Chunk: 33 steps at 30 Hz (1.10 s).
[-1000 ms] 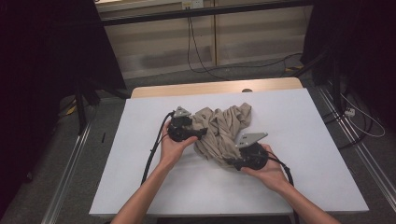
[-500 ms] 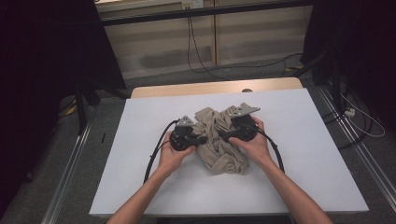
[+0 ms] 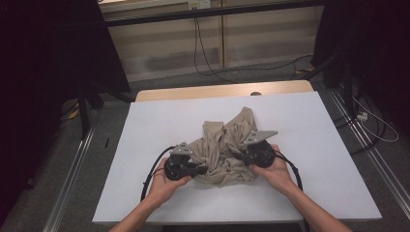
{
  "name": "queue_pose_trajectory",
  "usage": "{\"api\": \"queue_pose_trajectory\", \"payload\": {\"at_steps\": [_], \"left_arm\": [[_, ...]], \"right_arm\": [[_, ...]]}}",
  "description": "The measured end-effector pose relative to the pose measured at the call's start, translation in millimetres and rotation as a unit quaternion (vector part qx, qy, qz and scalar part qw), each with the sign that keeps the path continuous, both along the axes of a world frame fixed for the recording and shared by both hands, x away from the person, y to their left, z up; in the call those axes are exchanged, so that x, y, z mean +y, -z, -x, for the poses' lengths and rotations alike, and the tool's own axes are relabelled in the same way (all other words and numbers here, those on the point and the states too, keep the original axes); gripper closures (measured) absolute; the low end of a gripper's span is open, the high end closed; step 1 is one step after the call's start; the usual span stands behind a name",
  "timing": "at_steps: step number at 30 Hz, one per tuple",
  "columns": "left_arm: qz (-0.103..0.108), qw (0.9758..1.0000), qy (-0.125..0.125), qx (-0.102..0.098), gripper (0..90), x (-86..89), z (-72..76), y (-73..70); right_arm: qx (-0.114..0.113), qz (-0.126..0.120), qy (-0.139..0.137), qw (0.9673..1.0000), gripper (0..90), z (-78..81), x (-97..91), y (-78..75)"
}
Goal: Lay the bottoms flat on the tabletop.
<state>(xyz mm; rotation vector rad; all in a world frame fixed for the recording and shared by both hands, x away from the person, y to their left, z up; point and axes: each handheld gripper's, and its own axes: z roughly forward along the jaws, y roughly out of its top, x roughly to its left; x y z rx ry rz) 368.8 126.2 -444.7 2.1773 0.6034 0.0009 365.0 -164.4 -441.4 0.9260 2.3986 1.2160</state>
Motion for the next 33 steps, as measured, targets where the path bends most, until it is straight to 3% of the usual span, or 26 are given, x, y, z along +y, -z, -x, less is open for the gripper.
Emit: {"api": "queue_pose_trajectory", "payload": {"at_steps": [1,2,4,6,8,10,11,12,14,15,16,18,19,20,21,23,24,25,26,27,28,29,30,31,32,33], "left_arm": [[0.000,1.0000,0.007,0.004,83.5,2.7,10.8,0.5],[0.000,1.0000,0.007,0.004,83.4,2.7,10.8,0.5],[0.004,0.9999,0.012,0.010,82.8,6.3,19.4,0.7],[0.003,0.9999,0.008,0.005,81.7,9.0,24.1,-1.3],[0.016,0.9999,-0.003,-0.004,72.1,10.2,23.6,-5.7],[0.026,0.9994,-0.012,-0.017,63.1,9.4,19.8,-11.4],[0.026,0.9984,-0.030,-0.040,54.7,7.7,13.5,-17.8],[0.026,0.9984,-0.030,-0.040,51.3,7.7,13.5,-17.8],[0.031,0.9969,-0.048,-0.054,48.5,4.9,4.5,-22.9],[0.024,0.9957,-0.061,-0.065,43.5,-0.1,-7.4,-26.7],[0.024,0.9957,-0.061,-0.065,41.7,-0.1,-7.4,-26.7],[0.025,0.9945,-0.075,-0.070,39.8,-6.3,-21.2,-27.8],[0.023,0.9940,-0.078,-0.073,31.6,-10.6,-28.5,-27.0],[0.011,0.9941,-0.079,-0.074,31.6,-15.8,-35.6,-25.8],[-0.022,0.9928,-0.076,-0.090,26.8,-26.5,-47.3,-20.5],[-0.037,0.9912,-0.079,-0.100,24.5,-30.5,-51.6,-16.5],[-0.051,0.9911,-0.084,-0.090,22.7,-37.3,-55.7,-4.4],[-0.051,0.9911,-0.084,-0.090,24.3,-37.3,-55.7,-4.4],[-0.072,0.9905,-0.082,-0.083,24.3,-40.1,-55.5,1.4],[-0.088,0.9896,-0.073,-0.086,29.8,-42.1,-52.4,6.0],[-0.094,0.9879,-0.066,-0.104,42.2,-42.2,-47.7,7.5],[-0.090,0.9889,-0.061,-0.102,53.4,-40.1,-43.9,5.0],[-0.079,0.9914,-0.057,-0.087,71.7,-35.8,-41.0,0.1],[-0.060,0.9929,-0.049,-0.090,80.1,-27.9,-31.2,-9.3],[-0.060,0.9929,-0.049,-0.090,80.4,-27.9,-31.2,-9.3],[-0.049,0.9937,-0.042,-0.091,80.4,-25.2,-25.0,-12.7]], "right_arm": [[-0.001,0.007,-0.007,0.9999,83.8,17.1,-5.7,0.8],[-0.001,0.007,-0.007,0.9999,83.8,17.1,-5.7,0.8],[0.009,0.016,-0.011,0.9998,83.8,39.8,-16.3,5.7],[0.012,0.018,-0.013,0.9997,83.7,46.5,-19.9,7.1],[0.014,0.018,-0.012,0.9997,81.9,56.0,-27.1,7.0],[0.008,0.009,-0.004,0.9999,68.5,59.1,-32.9,1.6],[-0.001,-0.013,0.007,0.9999,53.2,55.2,-36.1,-6.6],[-0.001,-0.013,0.007,0.9999,53.2,55.2,-36.1,-6.6],[-0.018,-0.018,0.021,0.9995,43.3,47.3,-36.0,-15.9],[-0.031,-0.036,0.033,0.9983,38.9,35.3,-34.4,-24.9],[-0.031,-0.036,0.033,0.9983,38.9,35.3,-34.4,-24.9],[-0.045,-0.037,0.047,0.9971,36.1,21.7,-29.4,-31.5],[-0.054,-0.031,0.060,0.9963,35.1,5.2,-21.8,-33.5],[-0.054,-0.031,0.060,0.9963,35.1,5.2,-21.8,-33.5],[-0.047,-0.025,0.062,0.9967,32.8,-12.7,-12.2,-29.4],[-0.046,-0.013,0.064,0.9968,32.7,-20.4,-7.2,-24.9],[-0.034,0.005,0.068,0.9971,30.7,-32.8,0.6,-11.8],[-0.034,0.005,0.068,0.9971,30.7,-32.8,0.6,-11.8],[-0.024,0.015,0.070,0.9972,29.7,-37.0,3.6,-4.0],[-0.013,0.028,0.067,0.9973,28.3,-40.0,6.0,3.8],[0.003,0.041,0.063,0.9972,28.8,-41.5,8.6,11.1],[0.011,0.051,0.058,0.9970,33.9,-41.5,10.1,17.2],[0.011,0.048,0.056,0.9972,42.9,-39.0,10.3,20.7],[0.014,0.042,0.048,0.9979,65.2,-32.4,8.6,18.9],[0.014,0.042,0.048,0.9979,65.2,-32.4,8.6,18.9],[0.014,0.046,0.041,0.9980,74.2,-28.6,8.3,16.3]]}}
